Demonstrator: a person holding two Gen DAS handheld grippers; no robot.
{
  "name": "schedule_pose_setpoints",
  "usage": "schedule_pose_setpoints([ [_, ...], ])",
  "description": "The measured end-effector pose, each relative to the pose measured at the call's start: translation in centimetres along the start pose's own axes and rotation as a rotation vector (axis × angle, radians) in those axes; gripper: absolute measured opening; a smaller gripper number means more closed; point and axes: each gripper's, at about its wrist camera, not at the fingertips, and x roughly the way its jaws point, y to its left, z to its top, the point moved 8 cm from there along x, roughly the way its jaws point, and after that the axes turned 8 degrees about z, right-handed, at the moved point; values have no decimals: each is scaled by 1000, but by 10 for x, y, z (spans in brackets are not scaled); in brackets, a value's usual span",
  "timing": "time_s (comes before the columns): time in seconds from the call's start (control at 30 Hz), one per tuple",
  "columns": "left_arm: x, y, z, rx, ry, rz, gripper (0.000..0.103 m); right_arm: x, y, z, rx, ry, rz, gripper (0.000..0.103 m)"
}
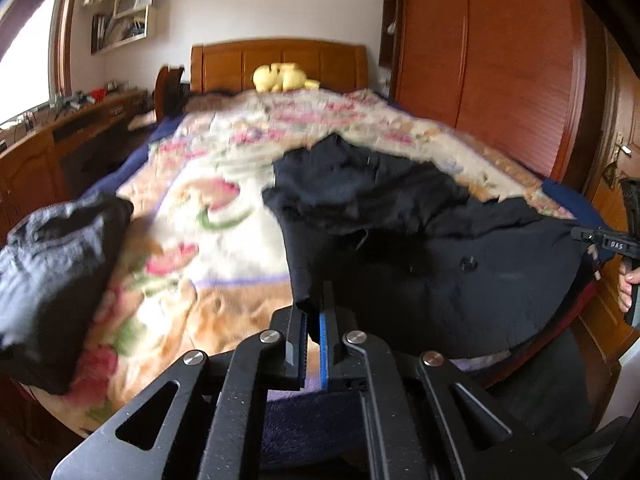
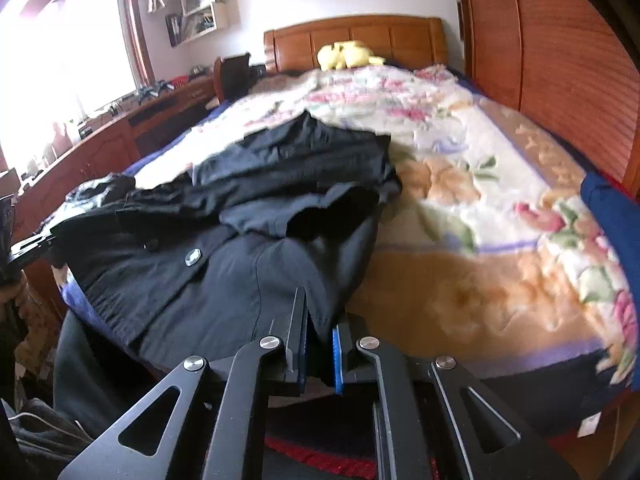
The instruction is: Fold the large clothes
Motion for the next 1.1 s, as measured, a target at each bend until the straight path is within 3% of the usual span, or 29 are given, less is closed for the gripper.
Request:
schedule_pose_setpoints([
  [0.37,-81,9,41,-23,-173,-23,5,-95,6,14,-22,-167,23,9],
  [0.7,-131,-1,59,-12,-272,-54,5,-169,18,11,-83,-268,22,9],
  [0.87,-116,-1,64,1,-266,-49,5,-174,8,11,-77,-297,17,9],
  [1.1,-37,8,50,-36,-154,-31,5,-122,-9,10,-62,-237,2,9],
])
